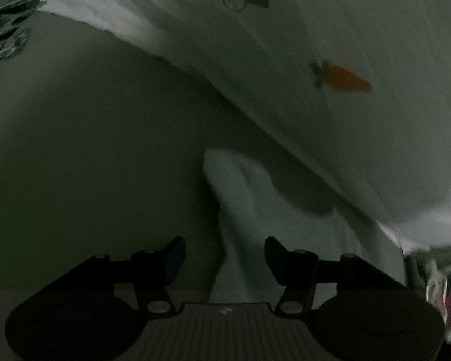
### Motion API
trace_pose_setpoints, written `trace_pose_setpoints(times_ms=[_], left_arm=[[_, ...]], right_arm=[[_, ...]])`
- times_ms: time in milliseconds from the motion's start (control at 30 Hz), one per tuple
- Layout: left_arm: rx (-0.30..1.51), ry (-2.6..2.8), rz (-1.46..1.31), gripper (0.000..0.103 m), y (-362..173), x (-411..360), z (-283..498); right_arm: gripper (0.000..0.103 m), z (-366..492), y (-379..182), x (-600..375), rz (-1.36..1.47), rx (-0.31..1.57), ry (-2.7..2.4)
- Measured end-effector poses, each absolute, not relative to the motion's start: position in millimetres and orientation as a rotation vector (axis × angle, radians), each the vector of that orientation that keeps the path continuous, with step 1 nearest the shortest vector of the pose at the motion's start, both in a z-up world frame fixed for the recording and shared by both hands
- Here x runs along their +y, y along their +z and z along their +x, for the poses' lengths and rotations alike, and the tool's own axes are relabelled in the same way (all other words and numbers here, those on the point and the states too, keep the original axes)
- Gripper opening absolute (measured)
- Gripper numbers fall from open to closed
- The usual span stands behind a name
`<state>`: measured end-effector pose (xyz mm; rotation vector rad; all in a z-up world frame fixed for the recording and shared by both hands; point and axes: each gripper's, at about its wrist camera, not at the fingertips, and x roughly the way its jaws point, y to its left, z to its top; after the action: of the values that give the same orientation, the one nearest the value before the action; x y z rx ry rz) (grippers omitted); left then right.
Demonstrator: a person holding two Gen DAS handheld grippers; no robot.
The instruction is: Fold clothes
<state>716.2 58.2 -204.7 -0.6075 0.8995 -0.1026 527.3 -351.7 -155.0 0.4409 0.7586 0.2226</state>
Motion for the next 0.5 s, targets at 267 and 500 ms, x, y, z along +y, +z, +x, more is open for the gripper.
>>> trace_pose_setpoints(times_ms=[267,500], left_arm=[[0.861,-0.061,-0.574,0.013,-214,44,762],[0.803,-0.038,-0.498,0.009,-200,33,765]], right_arm=[[0.001,551,-170,-337,0.367,0.828,0.195],[0.000,543,-136,-352,0.327,0.642,0.163]])
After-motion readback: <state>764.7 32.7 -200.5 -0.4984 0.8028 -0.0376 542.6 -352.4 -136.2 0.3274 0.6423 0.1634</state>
